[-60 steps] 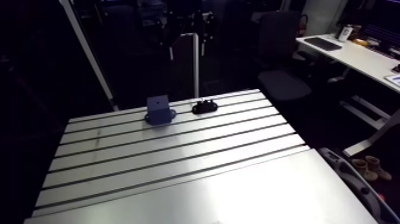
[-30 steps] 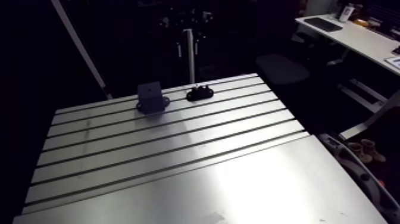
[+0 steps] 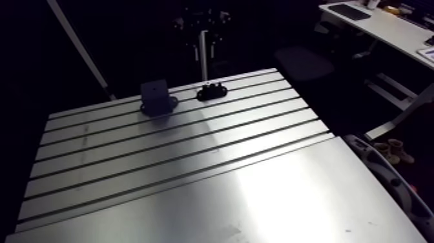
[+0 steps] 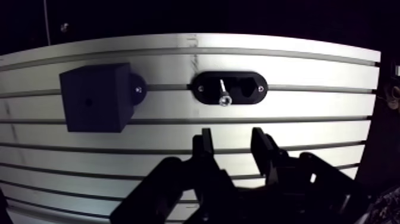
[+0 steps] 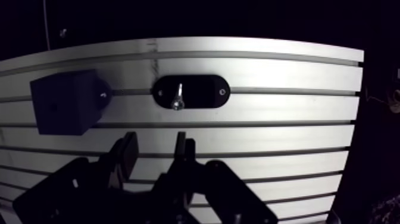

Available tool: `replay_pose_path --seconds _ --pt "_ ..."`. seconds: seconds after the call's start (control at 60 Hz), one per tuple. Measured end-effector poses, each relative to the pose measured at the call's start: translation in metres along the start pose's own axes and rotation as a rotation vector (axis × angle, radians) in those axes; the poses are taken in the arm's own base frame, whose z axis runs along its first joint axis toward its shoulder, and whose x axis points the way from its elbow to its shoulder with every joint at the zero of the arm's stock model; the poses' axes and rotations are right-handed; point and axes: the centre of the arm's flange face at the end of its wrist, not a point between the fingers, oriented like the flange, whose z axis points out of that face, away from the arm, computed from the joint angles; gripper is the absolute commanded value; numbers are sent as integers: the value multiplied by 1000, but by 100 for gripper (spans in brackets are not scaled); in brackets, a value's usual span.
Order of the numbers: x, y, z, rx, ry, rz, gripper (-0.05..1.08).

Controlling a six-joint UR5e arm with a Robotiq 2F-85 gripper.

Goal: Pick up the M10 bolt and insert it into the hole until fully seated.

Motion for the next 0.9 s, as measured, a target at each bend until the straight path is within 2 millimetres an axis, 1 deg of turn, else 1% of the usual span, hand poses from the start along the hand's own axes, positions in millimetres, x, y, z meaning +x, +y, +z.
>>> replay_pose_path --seconds 0.35,0.9 --pt "3 6 20 4 -13 1 53" --pt "7 15 46 11 -31 3 53"
